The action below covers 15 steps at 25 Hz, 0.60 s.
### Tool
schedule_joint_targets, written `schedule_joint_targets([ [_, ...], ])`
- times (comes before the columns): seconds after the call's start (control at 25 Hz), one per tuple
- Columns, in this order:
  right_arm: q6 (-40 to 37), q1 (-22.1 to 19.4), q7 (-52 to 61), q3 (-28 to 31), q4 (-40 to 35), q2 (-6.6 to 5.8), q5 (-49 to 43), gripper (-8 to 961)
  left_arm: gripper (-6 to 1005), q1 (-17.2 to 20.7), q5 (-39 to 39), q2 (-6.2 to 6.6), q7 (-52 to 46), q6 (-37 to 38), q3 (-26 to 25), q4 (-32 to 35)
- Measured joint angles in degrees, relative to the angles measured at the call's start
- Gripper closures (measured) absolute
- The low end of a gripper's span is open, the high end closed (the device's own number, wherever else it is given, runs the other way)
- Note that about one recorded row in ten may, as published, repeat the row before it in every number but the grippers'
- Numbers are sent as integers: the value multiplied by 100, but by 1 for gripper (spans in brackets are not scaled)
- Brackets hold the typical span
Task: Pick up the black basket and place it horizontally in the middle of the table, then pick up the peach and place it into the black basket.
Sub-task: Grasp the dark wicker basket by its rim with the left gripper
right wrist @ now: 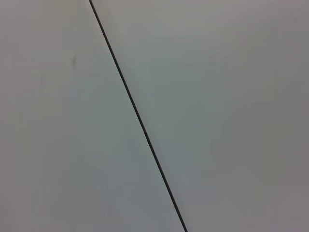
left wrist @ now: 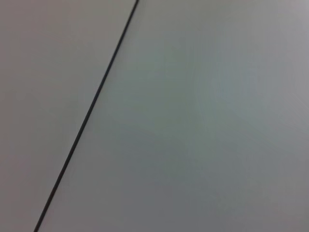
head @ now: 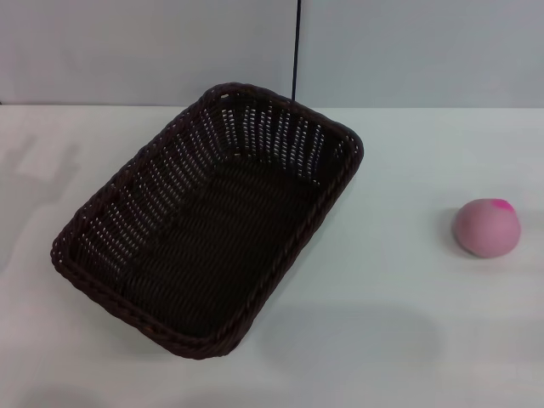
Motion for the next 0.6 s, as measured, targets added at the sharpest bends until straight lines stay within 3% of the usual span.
schedule_joint_targets([
  [0.36,5,-2,-43,0,12,0,0,293,224,-105,815,172,-1263,-163,27,708],
  [0.4,6,-2,-45,0,15,0,0,293,224,-167,1247,245,-1905,-187,28,1057],
  [0.52,12,-2,-46,0,16,0,0,293,225,-227,1662,323,-2543,-181,28,1398],
  [0.6,69,12,-48,0,16,0,0,293,226,-349,2391,436,-3691,-44,50,2098],
])
